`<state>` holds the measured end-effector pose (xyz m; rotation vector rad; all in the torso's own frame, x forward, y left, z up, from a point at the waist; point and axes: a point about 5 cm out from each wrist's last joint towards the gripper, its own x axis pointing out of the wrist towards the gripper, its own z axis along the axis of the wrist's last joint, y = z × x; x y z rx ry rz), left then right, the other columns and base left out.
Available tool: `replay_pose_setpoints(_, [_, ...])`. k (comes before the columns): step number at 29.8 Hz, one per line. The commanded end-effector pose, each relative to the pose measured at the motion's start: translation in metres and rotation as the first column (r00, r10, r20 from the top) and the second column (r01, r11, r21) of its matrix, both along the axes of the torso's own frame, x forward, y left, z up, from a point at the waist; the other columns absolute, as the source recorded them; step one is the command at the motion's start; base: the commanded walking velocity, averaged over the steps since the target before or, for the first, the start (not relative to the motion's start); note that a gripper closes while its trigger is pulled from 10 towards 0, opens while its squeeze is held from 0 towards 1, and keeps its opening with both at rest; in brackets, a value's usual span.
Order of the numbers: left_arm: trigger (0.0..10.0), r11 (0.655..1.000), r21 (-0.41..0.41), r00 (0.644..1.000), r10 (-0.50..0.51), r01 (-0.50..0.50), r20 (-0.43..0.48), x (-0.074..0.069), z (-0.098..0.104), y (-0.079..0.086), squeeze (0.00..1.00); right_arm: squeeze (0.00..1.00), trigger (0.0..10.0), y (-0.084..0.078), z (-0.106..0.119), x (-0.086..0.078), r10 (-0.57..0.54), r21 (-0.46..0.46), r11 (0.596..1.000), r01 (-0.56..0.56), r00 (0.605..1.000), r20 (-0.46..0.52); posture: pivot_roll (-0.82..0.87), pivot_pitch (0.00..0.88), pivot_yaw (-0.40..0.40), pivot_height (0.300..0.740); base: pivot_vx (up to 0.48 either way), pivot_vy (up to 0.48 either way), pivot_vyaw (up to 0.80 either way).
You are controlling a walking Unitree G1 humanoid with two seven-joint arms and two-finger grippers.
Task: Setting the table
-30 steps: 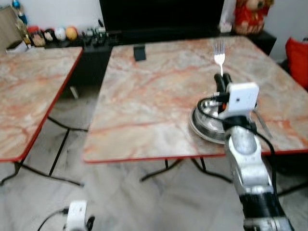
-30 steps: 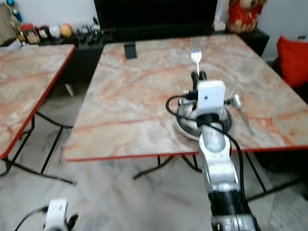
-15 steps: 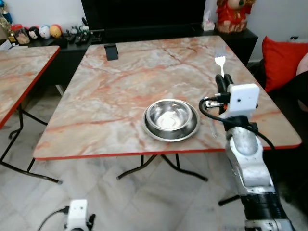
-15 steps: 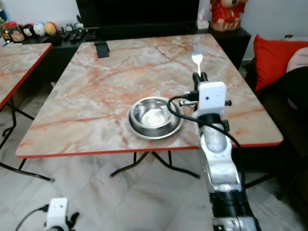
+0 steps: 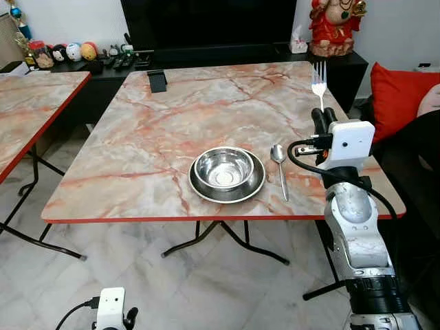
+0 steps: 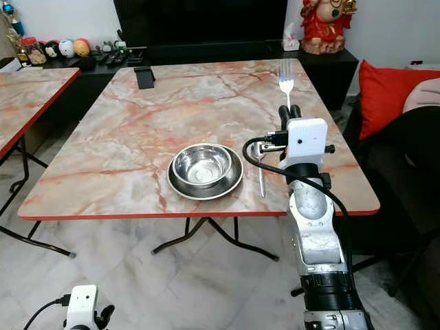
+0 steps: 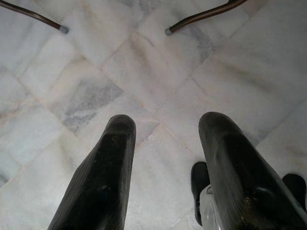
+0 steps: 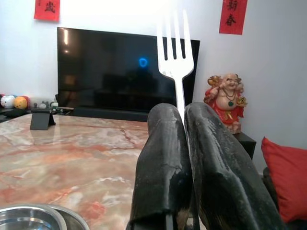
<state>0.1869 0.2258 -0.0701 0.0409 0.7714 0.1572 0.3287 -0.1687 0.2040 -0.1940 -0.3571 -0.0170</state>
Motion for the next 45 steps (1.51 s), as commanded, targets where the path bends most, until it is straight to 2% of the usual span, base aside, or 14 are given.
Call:
replay_pose_setpoints(1, [10.0, 1.0, -0.005, 1.0, 0.017, -0.017, 0.018, 0.002, 0.002, 0.002, 0.0, 0.0, 10.0, 0.002, 0.005, 0.001, 0.011, 0.005, 1.0, -0.011, 1.0, 0.014, -0.09, 0.0, 0.07, 0.714, 0.0, 0.0, 0.0])
replay_pose_setpoints(6, [10.0, 1.0, -0.002, 0.999, 0.011, -0.011, 0.039, 0.007, 0.005, 0.001, 0.0, 0.0, 10.0, 0.002, 0.005, 0.001, 0.011, 0.005, 1.0, -0.011, 1.0, 0.012, -0.09, 0.0, 0.071, 0.714, 0.274, 0.0, 0.0])
replay_pose_setpoints(20, [10.0, 1.0, -0.003, 0.998, 0.014, -0.014, 0.06, 0.008, 0.006, -0.001, 0.0, 0.0, 10.0, 0.001, 0.006, 0.002, 0.008, -0.002, 1.0, -0.008, 1.0, 0.012, -0.09, 0.0, 0.072, 0.714, 0.287, 0.0, 0.0])
replay_pose_setpoints(27, [10.0, 1.0, -0.002, 0.997, 0.017, -0.017, 0.078, 0.01, 0.008, -0.001, 0.0, 0.0, 10.0, 0.001, 0.006, 0.003, 0.007, -0.004, 1.0, -0.007, 1.0, 0.009, -0.09, 0.0, 0.07, 0.714, 0.0, 0.0, 0.0])
replay_pose_setpoints(31, [10.0, 1.0, 0.0, 0.997, 0.016, -0.016, 0.081, 0.009, 0.008, 0.0, 0.0, 0.0, 10.0, -0.002, 0.005, 0.005, -0.014, 0.0, 1.0, 0.014, 1.0, -0.024, -0.09, 0.0, 0.072, 0.714, 0.0, 0.0, 0.0])
replay_pose_setpoints(36, [10.0, 1.0, 0.0, 0.997, 0.014, -0.014, 0.081, 0.009, 0.008, 0.0, 0.0, 0.0, 10.0, -0.02, -0.007, 0.013, -0.107, -0.02, 0.994, 0.105, 0.982, -0.155, -0.1, 0.0, 0.078, 0.714, 0.0, 0.0, 0.0])
replay_pose_setpoints(38, [10.0, 1.0, 0.0, 0.997, 0.013, -0.013, 0.079, 0.009, 0.008, 0.0, 0.0, 0.0, 10.0, -0.029, -0.02, 0.018, -0.13, 0.004, 0.991, 0.136, 0.956, -0.262, -0.1, 0.0, 0.081, 0.714, 0.0, 0.0, 0.0])
replay_pose_setpoints(39, [10.0, 1.0, -0.001, 0.997, 0.012, -0.012, 0.076, 0.009, 0.008, 0.001, 0.0, 0.0, 10.0, -0.035, -0.031, 0.02, -0.12, 0.039, 0.989, 0.142, 0.929, -0.35, -0.11, 0.0, 0.082, 0.714, 0.0, 0.0, 0.0])
replay_pose_setpoints(40, [10.0, 1.0, -0.001, 0.997, 0.011, -0.011, 0.074, 0.009, 0.008, 0.001, 0.0, 0.0, 10.0, -0.036, -0.036, 0.022, -0.099, 0.069, 0.988, 0.136, 0.916, -0.388, -0.11, 0.0, 0.082, 0.714, 0.0, 0.0, 0.0])
replay_pose_setpoints(43, [10.0, 1.0, -0.002, 0.997, 0.012, -0.012, 0.071, 0.008, 0.007, 0.002, 0.0, 0.0, 10.0, -0.035, -0.04, 0.024, -0.062, 0.074, 0.992, 0.103, 0.904, -0.424, -0.11, 0.0, 0.084, 0.714, 0.0, 0.0, 0.0])
replay_pose_setpoints(45, [10.0, 1.0, -0.004, 0.998, 0.012, -0.012, 0.065, 0.007, 0.007, 0.002, 0.0, 0.0, 10.0, -0.035, -0.05, 0.027, -0.017, 0.082, 0.995, 0.064, 0.879, -0.476, -0.11, 0.0, 0.082, 0.714, 0.0, 0.0, 0.0])
